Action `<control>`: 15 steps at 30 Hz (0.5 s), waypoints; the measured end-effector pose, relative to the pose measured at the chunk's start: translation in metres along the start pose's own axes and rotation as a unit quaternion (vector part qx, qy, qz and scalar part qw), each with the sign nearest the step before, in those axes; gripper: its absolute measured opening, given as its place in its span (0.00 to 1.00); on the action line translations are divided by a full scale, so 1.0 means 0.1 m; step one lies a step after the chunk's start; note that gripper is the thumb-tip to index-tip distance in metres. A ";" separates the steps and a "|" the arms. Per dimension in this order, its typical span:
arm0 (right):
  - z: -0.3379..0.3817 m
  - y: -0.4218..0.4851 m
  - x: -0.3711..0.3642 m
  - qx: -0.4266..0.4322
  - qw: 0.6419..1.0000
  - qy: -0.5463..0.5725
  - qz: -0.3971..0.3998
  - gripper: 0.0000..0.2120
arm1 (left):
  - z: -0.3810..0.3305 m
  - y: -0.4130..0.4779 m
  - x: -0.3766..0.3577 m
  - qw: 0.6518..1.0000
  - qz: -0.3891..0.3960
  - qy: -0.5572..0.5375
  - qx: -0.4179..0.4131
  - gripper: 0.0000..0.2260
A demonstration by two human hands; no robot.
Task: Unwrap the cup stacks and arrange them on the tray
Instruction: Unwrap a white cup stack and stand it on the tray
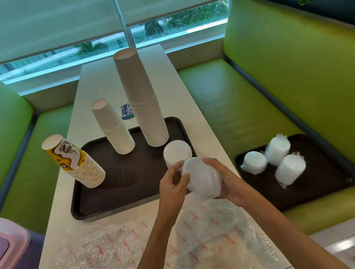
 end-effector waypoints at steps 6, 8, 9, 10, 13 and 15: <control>-0.06 0.10 0.09 -0.011 1.000 -0.008 -0.024 0.59 | 0.08 0.13 0.00 0.998 -0.020 0.061 0.024 0.12; -0.08 0.10 0.15 -0.011 1.000 -0.006 -0.026 0.60 | 0.05 0.20 0.01 0.997 -0.028 0.061 0.036 0.11; -0.07 0.09 0.19 -0.011 1.000 -0.008 -0.028 0.60 | 0.02 0.27 0.05 0.997 -0.041 0.048 0.045 0.10; -0.07 0.09 0.24 -0.012 0.999 -0.010 -0.033 0.59 | -0.01 0.37 0.11 0.996 -0.063 0.033 0.052 0.10; -0.03 0.09 0.42 -0.015 0.998 0.000 -0.059 0.56 | -0.12 0.75 0.34 0.988 -0.142 0.021 0.055 0.10; -0.02 0.09 0.51 -0.015 0.997 0.013 -0.070 0.54 | -0.13 0.99 0.42 0.984 -0.163 0.039 0.062 0.10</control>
Point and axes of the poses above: each hand's wrist, its own y-axis towards the middle knuckle, its own x-axis out of the back of the hand, z = x × y, the point moved 7 cm from there along y, towards the middle knuckle, and after that the axes turned 11 degrees about -y, right-handed, at the moved point
